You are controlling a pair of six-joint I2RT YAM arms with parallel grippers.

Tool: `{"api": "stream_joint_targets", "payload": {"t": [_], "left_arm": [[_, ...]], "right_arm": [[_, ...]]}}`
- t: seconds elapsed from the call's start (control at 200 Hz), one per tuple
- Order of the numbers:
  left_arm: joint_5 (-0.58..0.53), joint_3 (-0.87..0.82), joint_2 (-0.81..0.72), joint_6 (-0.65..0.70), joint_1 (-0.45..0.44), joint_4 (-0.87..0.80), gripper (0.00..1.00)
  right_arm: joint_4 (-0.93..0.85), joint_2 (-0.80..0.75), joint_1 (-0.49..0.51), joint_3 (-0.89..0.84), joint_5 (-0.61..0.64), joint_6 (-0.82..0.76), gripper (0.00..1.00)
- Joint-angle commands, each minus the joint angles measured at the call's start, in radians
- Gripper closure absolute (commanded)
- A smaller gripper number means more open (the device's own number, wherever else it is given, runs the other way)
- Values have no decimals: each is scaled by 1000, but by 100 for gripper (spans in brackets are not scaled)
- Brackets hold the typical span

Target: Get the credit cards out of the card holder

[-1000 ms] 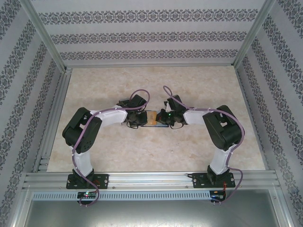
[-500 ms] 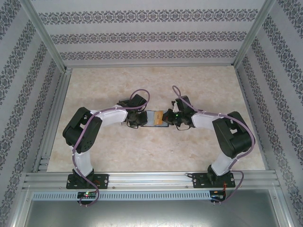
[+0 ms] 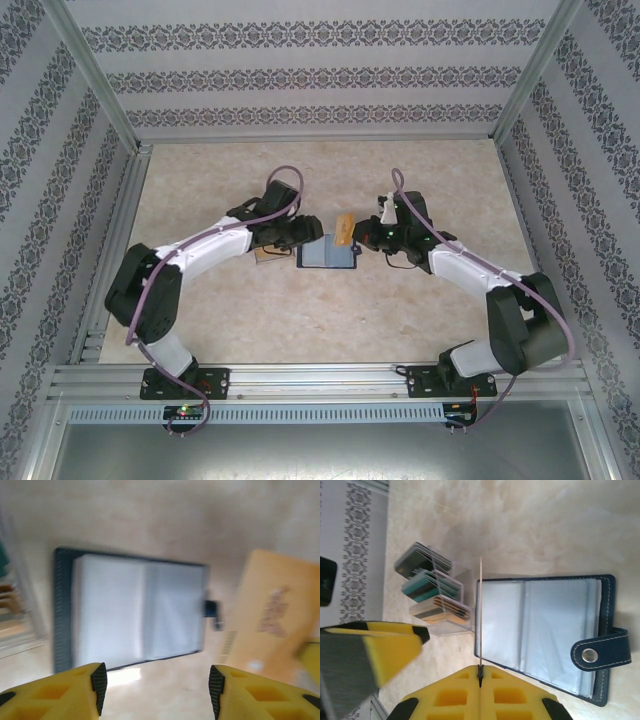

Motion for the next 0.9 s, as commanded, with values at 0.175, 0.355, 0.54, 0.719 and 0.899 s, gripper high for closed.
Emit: {"api": "stream_joint_targets", "payload": {"t": [0.175,0.355,0.54,0.719,0.899], "left_arm": [[271,-157,-70,-232,71,492,46],[308,-196,-68,-298,75,617,53],[340,-208,-69,-318,75,661,59],[359,-236,-78,-344,76,719,70],[371,-247,-95,-352,73,744,80]], "right_arm": [[107,-63,-11,28,-186,31,100],[239,-56,-9,25,-264,109,100],[313,-45,-10,4,-281,154,100],[332,-31,-3,3,-293,166,100],[346,-21,-3,-14,-296,176,100]]}}
